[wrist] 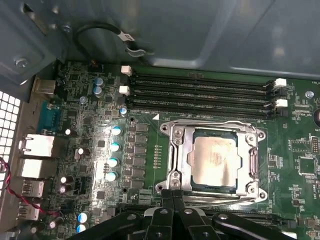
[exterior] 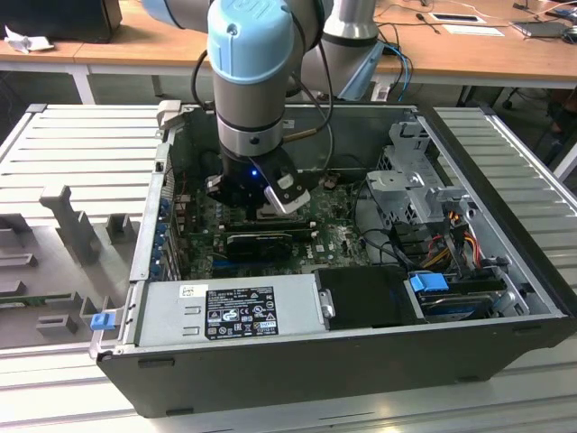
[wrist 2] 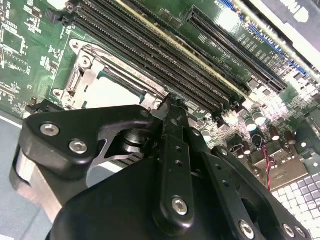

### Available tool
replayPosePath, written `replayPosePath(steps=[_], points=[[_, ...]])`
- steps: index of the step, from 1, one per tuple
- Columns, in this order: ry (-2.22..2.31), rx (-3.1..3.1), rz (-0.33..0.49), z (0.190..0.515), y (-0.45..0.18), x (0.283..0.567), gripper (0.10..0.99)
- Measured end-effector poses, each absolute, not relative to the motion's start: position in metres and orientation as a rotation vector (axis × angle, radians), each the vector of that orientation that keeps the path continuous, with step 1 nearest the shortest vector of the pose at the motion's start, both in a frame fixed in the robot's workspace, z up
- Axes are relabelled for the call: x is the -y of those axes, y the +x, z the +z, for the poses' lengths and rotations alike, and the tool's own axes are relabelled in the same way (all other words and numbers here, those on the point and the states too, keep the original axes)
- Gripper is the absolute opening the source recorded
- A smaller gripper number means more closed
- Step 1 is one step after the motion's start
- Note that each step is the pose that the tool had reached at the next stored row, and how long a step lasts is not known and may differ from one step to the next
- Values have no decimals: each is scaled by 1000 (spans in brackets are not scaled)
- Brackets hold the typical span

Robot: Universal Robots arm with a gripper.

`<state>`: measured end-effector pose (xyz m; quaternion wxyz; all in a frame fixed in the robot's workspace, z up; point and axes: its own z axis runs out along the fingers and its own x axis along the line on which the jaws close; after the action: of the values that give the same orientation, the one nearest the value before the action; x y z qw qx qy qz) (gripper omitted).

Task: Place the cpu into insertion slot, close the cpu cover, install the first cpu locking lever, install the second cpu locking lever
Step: 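Install the second cpu locking lever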

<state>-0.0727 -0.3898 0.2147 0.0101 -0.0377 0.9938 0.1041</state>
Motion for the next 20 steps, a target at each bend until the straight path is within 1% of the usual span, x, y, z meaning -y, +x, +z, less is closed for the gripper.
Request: replayPosePath(steps=[6, 20], points=[[-117, -3097, 359, 213, -75, 399, 106], [-116, -3083, 449, 197, -79, 398, 106]])
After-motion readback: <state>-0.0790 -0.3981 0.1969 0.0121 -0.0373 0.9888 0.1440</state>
